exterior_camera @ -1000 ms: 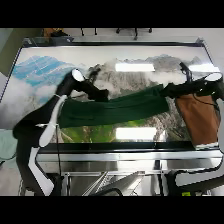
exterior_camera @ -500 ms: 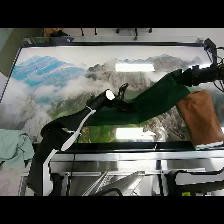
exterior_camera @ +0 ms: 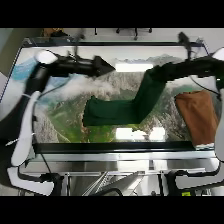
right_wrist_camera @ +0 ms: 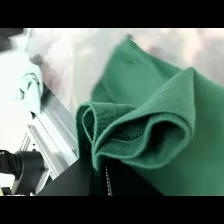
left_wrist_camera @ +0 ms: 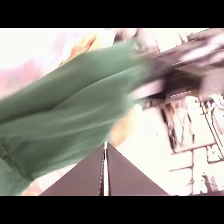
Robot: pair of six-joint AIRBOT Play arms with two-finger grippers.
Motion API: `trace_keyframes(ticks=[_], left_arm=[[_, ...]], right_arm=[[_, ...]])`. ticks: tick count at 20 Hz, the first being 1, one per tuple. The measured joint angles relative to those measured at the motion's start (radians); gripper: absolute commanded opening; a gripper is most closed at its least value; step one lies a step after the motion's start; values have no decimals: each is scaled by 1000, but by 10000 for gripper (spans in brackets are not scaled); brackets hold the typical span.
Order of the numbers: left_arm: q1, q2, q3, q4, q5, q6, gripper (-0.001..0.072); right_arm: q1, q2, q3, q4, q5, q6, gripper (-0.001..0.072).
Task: Fold the shirts.
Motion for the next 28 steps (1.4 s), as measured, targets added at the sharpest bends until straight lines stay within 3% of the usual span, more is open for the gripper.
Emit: trace_keyframes(ticks=[3, 4, 5, 6, 9, 11, 15, 18, 24, 28], left_arm=[[126, 126, 0, -16, -97, 14, 12], [158, 159, 0, -20, -129, 16, 12], [183, 185, -1, -20, -157, 18, 12], [203, 210, -1, -13, -184, 18, 12], [234, 258, -2, 23, -252, 22, 12], [243, 272, -2, 46, -293, 22, 12], [250, 283, -3, 66, -344, 23, 12], [251, 286, -3, 69, -360, 24, 12], [252, 286, -3, 75, -379, 24, 12], [252, 286, -3, 75, -382, 24, 12]], right_arm=[[245, -85, 0, -12, -187, 2, 30], [333, -132, 0, -27, -264, 2, 161], [414, -181, 0, -42, -342, 2, 362], [494, -239, 0, -58, -440, -1, 438], [649, -373, 0, -90, -684, -23, 437], [676, -407, 0, -98, -754, -35, 437], [577, -362, 0, -113, -681, -41, 438], [409, -281, 1, -121, -512, -25, 616], [112, -197, -63, -301, -200, 95, 638], [82, -193, -219, -346, -212, 109, 637]])
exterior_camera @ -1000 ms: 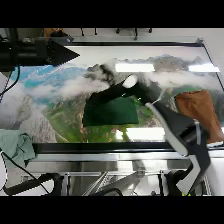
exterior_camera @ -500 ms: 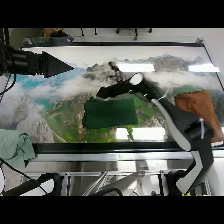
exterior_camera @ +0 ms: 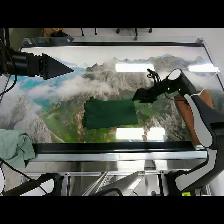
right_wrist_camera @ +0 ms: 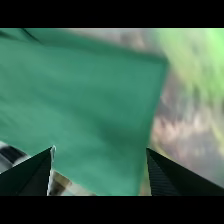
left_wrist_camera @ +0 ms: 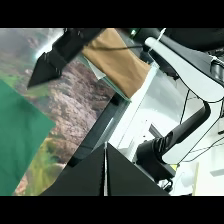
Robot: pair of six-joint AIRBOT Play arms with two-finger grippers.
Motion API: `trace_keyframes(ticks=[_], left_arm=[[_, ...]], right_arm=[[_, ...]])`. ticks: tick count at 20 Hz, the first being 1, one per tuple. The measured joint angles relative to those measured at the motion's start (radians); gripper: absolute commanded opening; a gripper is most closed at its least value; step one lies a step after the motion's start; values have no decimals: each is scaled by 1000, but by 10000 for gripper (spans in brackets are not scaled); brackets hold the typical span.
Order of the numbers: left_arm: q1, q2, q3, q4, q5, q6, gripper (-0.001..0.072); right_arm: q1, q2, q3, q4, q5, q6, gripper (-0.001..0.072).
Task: Fold the shirts.
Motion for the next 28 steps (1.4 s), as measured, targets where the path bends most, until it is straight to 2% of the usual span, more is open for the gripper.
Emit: trace_keyframes(ticks=[4, 6, 7, 8, 10, 14, 19, 24, 28], left_arm=[[0, 0, 0, 0, -3, 0, 12], [0, 0, 0, 0, -3, -2, 12], [0, 0, 0, 0, -3, -2, 12], [0, 0, 0, 0, -3, -1, 12], [0, 0, 0, 0, -3, -1, 12], [0, 0, 0, 0, -3, -1, 12], [0, 0, 0, 0, -4, -1, 12], [0, 0, 0, 0, -5, -1, 12], [0, 0, 0, 0, -5, 0, 12]], right_arm=[[42, -48, -90, -5, -58, -1, 632], [69, -79, -102, 45, -62, -18, 624], [82, -93, -107, 75, -66, -32, 467], [95, -109, -111, 95, -77, -55, 210], [111, -127, -117, 151, -88, -108, 35], [105, -84, -70, 246, -103, -172, 17], [-19, 74, 89, 291, -99, -176, 17], [-293, 239, 192, 301, -108, -101, 17], [-568, 299, 211, 302, -113, -52, 16]])
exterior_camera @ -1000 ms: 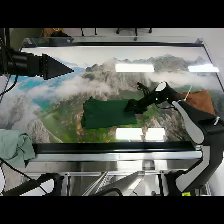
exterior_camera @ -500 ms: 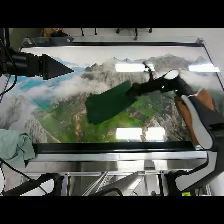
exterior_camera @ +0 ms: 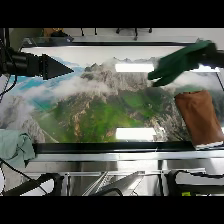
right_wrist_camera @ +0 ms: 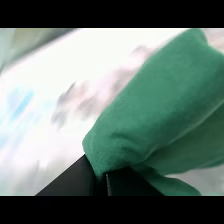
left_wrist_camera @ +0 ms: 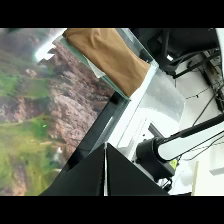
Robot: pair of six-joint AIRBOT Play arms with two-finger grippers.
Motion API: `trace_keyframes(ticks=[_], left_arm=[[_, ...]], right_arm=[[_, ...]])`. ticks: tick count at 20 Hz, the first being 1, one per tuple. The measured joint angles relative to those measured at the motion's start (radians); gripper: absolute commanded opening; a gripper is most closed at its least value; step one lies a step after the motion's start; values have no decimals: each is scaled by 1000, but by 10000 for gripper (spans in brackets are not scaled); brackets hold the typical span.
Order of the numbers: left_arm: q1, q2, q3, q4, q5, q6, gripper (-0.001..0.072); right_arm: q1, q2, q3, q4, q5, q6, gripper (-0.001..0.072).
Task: Fold the shirts.
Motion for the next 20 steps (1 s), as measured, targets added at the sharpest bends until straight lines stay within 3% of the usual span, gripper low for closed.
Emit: trace_keyframes(ticks=[7, 15, 20], left_arm=[[0, 0, 0, 0, 0, 11, 12], [0, 0, 0, 0, -4, 18, 13], [0, 0, 0, 0, -9, 31, 12]], right_arm=[[-297, 20, 6, 0, 61, 52, 16], [-342, 48, 6, -11, 173, 87, 16], [-344, 70, 7, -159, 292, 216, 16]])
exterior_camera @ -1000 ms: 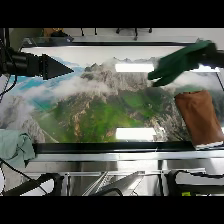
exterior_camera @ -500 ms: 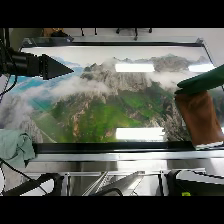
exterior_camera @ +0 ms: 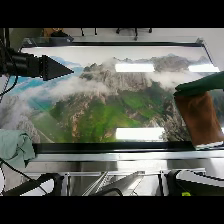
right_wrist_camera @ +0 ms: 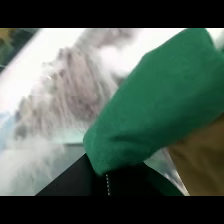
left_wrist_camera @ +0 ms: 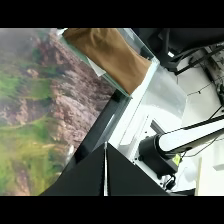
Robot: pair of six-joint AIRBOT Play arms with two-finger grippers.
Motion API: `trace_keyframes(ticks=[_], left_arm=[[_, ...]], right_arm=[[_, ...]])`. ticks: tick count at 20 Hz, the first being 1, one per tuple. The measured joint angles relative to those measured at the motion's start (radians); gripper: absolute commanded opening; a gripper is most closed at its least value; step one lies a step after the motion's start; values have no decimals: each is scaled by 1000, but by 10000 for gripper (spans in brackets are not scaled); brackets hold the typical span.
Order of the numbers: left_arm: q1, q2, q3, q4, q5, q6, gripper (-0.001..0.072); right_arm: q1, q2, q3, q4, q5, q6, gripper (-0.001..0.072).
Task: Fold the shirts.
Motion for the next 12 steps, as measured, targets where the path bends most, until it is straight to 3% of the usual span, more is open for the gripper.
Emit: trace_keyframes(ticks=[7, 8, 9, 12], left_arm=[[0, -2, 0, 0, 0, 31, 12], [0, -5, 0, 0, 0, 31, 13], [0, -8, 0, 0, -1, 31, 13], [0, -24, 0, 0, -9, 35, 12]], right_arm=[[0, 12, -85, -527, 208, 227, 30], [0, 12, -118, -587, 222, 245, 157], [0, 12, -157, -642, 240, 263, 351], [0, 8, -254, -744, 265, 310, 381]])
